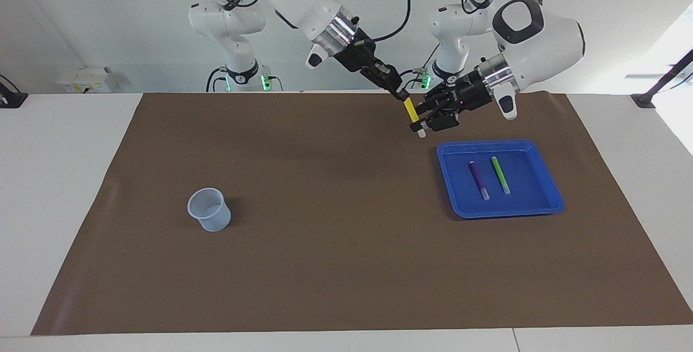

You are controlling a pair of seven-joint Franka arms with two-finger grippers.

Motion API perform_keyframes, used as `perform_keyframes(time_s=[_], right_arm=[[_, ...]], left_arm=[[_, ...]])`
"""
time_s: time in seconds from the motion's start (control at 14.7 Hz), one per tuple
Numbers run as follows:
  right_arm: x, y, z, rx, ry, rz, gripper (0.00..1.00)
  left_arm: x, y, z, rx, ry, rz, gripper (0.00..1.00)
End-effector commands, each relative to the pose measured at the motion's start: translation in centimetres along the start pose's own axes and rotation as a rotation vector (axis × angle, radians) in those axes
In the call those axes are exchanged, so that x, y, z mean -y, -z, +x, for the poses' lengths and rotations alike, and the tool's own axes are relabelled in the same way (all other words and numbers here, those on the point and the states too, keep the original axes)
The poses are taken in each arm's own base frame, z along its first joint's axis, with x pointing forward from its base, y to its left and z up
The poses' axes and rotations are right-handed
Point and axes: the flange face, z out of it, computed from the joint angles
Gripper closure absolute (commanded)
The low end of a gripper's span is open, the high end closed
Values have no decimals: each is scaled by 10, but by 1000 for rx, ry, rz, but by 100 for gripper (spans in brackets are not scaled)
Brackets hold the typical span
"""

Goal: Right arm passes pens to left for tray arrangement
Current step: 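Pass the yellow pen from the right gripper to the left gripper, then lay the yellow pen in the tray with the left gripper while the right gripper withdraws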

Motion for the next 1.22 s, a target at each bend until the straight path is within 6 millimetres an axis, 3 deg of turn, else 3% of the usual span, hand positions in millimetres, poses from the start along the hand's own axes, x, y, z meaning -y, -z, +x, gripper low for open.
perform_keyframes(time_s=[0.0, 0.14, 0.2, 0.27, 0.95, 1.02, 1.09, 1.15], right_arm=[[4, 1, 0, 7, -5, 14, 100], [4, 0, -1, 7, -4, 13, 100], [4, 0, -1, 8, -4, 13, 100], [3, 0, -1, 8, -4, 11, 100], [2, -1, 0, 10, -7, -1, 99], [2, -1, 0, 11, -10, -3, 30], [3, 0, 1, 8, -11, -1, 3], [2, 0, 1, 8, -8, -5, 0]], left_arm=[[5, 6, -3, 12, -7, 0, 58], [5, 7, -3, 9, -12, -1, 76], [4, 8, -3, 7, -25, -1, 96], [4, 8, -3, 5, -39, -2, 100], [-1, 21, 4, -1, -48, -37, 100], [-1, 22, 4, -1, -49, -38, 100], [-2, 22, 3, -1, -50, -39, 100], [-2, 23, 3, -1, -52, -40, 100]])
